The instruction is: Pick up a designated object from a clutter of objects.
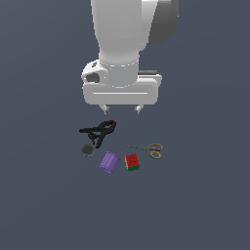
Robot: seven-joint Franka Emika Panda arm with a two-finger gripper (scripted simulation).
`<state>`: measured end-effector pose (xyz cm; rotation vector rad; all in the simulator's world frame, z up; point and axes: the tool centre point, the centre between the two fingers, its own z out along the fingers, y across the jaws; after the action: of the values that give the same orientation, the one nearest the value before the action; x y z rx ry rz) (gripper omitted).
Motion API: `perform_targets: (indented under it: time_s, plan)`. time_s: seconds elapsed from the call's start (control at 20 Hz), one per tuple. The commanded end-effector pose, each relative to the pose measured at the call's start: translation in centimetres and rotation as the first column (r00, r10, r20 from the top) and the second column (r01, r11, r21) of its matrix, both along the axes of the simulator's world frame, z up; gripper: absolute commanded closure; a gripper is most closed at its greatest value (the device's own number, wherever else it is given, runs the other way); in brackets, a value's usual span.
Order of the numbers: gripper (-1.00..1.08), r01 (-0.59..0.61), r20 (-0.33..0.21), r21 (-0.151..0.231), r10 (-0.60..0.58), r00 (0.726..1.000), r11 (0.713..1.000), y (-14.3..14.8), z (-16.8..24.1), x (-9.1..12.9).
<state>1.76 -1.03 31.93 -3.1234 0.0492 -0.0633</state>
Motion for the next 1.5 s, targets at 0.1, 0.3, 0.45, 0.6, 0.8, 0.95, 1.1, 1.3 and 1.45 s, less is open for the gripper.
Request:
perform_targets:
  time_s: [0.1,0.3,0.45,0.6,0.8,0.95,1.1,1.3,1.45]
  plan:
    - [-0.92,-0.022,-0.005,-0.003,0.022,1.000,1.000,0.4,-2.2,1.0]
    - [-0.92,-0.050,-0.010,-0.007,0.050,0.999,0.999,0.9,-5.1,2.2]
    - [-0.92,-0.078,-0.015,-0.011,0.078,0.997,0.997,1.4,-7.9,3.1]
    - [-0.92,-0.110,-0.021,-0.013,0.109,0.994,0.994,2.0,-11.3,4.0]
    - [-0.92,-0.150,-0.028,-0.016,0.149,0.988,0.989,2.8,-15.6,4.8]
    - [-0.92,-0.174,-0.032,-0.017,0.174,0.984,0.985,3.4,-18.3,5.1]
    - [-0.92,-0.194,-0.036,-0.017,0.193,0.981,0.981,3.8,-20.5,5.2]
    - [-0.92,-0.212,-0.039,-0.017,0.211,0.977,0.977,4.2,-22.5,5.2]
    - [-0.92,-0.219,-0.040,-0.017,0.218,0.975,0.976,4.3,-23.3,5.2]
